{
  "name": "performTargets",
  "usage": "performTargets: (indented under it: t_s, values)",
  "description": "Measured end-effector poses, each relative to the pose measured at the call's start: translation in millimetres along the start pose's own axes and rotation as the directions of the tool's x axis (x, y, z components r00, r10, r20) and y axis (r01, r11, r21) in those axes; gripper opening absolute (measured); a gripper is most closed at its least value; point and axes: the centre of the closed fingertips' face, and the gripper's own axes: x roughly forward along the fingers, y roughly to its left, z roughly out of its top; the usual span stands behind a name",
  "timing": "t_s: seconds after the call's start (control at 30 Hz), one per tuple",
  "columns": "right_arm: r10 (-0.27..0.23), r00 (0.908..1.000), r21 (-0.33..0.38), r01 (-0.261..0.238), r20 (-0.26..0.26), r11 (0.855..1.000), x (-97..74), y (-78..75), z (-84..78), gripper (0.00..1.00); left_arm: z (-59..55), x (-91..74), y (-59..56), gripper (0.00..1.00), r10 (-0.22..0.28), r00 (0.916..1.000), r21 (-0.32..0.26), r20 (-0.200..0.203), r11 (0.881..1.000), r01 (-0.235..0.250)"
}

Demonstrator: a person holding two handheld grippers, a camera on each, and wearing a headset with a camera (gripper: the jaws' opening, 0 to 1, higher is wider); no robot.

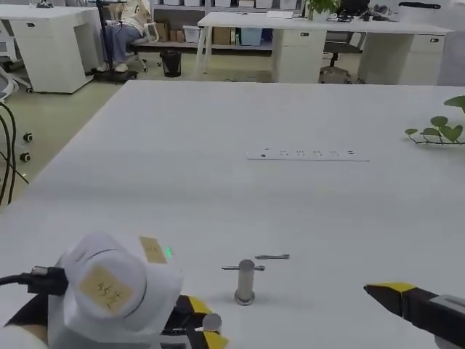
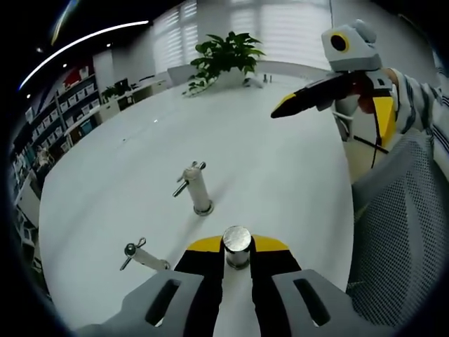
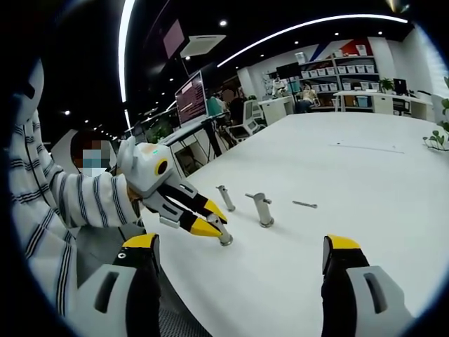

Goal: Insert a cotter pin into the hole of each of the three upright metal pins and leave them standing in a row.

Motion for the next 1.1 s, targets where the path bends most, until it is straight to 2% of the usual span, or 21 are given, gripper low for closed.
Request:
performTargets:
  t_s: [0.17, 0.23, 0.27, 0.37, 0.47, 0.53, 0.6, 0.67, 0.73, 0.77, 0.83, 0.9, 1.0, 1.1]
  values:
    - [0.001, 1.0, -0.004, -0.001, -0.002, 1.0, -0.1, -0.3, 0.5, 0.95, -2.1, 0.9, -0.7, 0.11, 0.024, 0.9997, 0.05, -0.006, 0.998, -0.024]
    - [0.001, 1.0, -0.005, -0.001, 0.001, 1.0, -0.1, -0.5, 1.7, 0.95, -7.7, 1.9, -0.5, 0.12, 0.031, 0.9986, 0.128, -0.042, 0.991, -0.026]
    - [0.002, 1.0, -0.005, -0.002, 0.002, 1.0, 0.0, -0.6, 2.2, 0.95, -10.0, 4.1, -2.5, 0.15, 0.029, 0.9983, 0.1, -0.05, 0.995, -0.024]
    - [0.004, 1.0, -0.005, -0.004, 0.001, 1.0, 0.1, -0.8, 2.5, 0.95, -9.4, 3.3, -4.9, 0.28, 0.019, 0.9992, 0.094, -0.034, 0.995, -0.016]
    - [0.007, 1.0, 0.004, -0.007, 0.005, 1.0, -0.2, -0.5, 3.5, 0.95, -8.6, -0.5, -8.8, 0.34, -0.002, 0.9998, 0.071, -0.021, 0.997, 0.004]
    - [0.017, 0.9997, 0.013, -0.017, 0.016, 1.0, -0.4, 0.9, 5.8, 0.94, -6.8, -2.6, -11.2, 0.38, -0.016, 0.9998, 0.064, 0.008, 0.998, 0.016]
    - [0.021, 0.9995, 0.015, -0.022, 0.022, 1.0, -0.3, 1.5, 7.7, 0.94, 2.8, -5.2, -9.4, 0.46, -0.001, 0.9962, 0.034, 0.088, 0.999, -0.002]
    - [0.024, 0.9995, 0.006, -0.024, 0.022, 1.0, 0.0, 1.7, 9.2, 0.94, 2.5, -9.7, -14.2, 0.52, -0.03, 0.9947, -0.038, 0.099, 0.999, 0.034]
    - [0.03, 0.9992, 0.006, -0.03, 0.025, 1.0, 0.1, 2.1, 10.4, 0.94, 3.8, -13.9, -10.8, 0.56, -0.018, 0.993, -0.047, 0.117, 0.999, 0.024]
    - [0.035, 0.9989, 0.008, -0.035, 0.03, 0.999, 0.2, 2.4, 11.4, 0.94, 8.3, -16.9, -9.2, 0.61, -0.01, 0.9875, -0.087, 0.157, 0.996, 0.023]
    - [0.027, 0.999, 0.003, -0.028, 0.034, 1.0, -0.2, 0.8, 13.1, 0.92, 10.8, -24.0, -8.4, 0.67, -0.011, 0.9811, -0.135, 0.193, 0.99, 0.038]
    - [0.02, 0.9992, -0.02, -0.019, 0.034, 1.0, -1.5, -0.7, 15.7, 0.92, 16.6, -32.5, -5.7, 0.7, 0.003, 0.9689, -0.146, 0.247, 0.989, 0.034]
    - [0.018, 0.999, -0.025, -0.017, 0.042, 1.0, -3.6, -4.0, 20.8, 0.92, 13.6, -42.4, -4.7, 0.75, -0.002, 0.969, -0.162, 0.247, 0.986, 0.043]
    - [0.019, 0.999, -0.042, -0.017, 0.041, 0.999, -5.3, -6.6, 25.0, 0.91, 10.8, -49.4, -4.7, 0.86, -0.002, 0.97, -0.168, 0.243, 0.985, 0.044]
